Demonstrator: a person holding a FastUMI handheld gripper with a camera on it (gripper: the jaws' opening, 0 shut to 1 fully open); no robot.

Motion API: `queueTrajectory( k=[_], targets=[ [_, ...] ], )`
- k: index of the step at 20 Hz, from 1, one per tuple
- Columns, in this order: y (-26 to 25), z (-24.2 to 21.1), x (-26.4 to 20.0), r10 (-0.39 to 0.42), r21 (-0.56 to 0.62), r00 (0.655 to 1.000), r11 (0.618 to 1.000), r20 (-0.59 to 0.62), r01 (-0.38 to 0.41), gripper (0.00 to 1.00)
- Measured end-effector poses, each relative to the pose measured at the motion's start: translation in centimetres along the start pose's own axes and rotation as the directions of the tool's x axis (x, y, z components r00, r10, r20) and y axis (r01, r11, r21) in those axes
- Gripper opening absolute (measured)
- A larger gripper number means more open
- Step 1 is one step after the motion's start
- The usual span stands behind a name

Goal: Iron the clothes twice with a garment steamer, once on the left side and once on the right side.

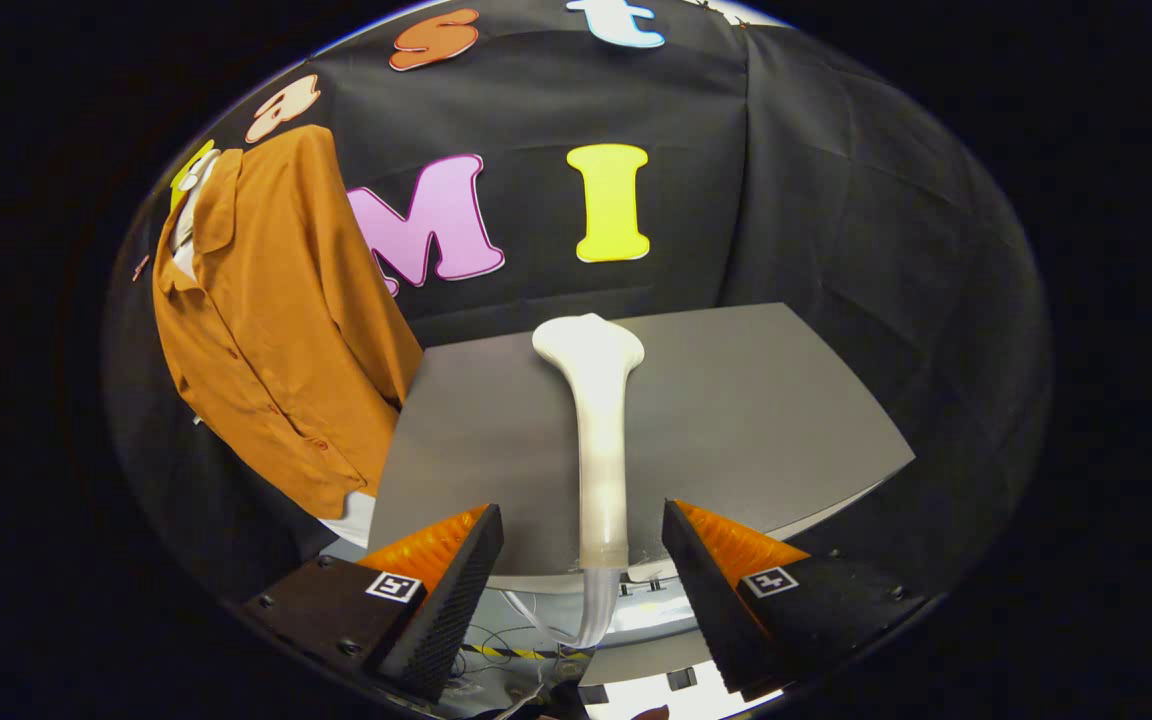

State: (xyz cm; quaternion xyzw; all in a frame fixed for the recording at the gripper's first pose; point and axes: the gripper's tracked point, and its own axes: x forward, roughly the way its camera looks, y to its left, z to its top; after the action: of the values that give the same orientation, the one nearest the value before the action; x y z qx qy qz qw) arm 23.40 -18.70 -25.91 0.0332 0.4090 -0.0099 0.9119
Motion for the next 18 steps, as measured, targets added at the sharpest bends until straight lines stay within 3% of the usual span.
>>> queueTrajectory(
  k=[4, 8, 11, 14, 18],
  targets=[
    [-0.8, -1.1, 3.6, 0.0, -0.018, 0.998, 1.0, -0.057, -0.001, 0.99],
    [-1.2, -2.6, 5.0, -0.001, -0.002, 0.994, 1.0, -0.112, 0.001, 0.62],
    [-0.9, -1.8, 5.6, 0.007, -0.022, 0.999, 1.0, -0.033, -0.007, 0.37],
    [-0.4, -1.4, 5.5, 0.046, -0.051, 0.999, 0.998, 0.027, -0.045, 0.28],
    [-0.6, -0.9, 4.3, -0.002, -0.031, 0.995, 1.0, 0.097, 0.005, 0.27]
  ],
)
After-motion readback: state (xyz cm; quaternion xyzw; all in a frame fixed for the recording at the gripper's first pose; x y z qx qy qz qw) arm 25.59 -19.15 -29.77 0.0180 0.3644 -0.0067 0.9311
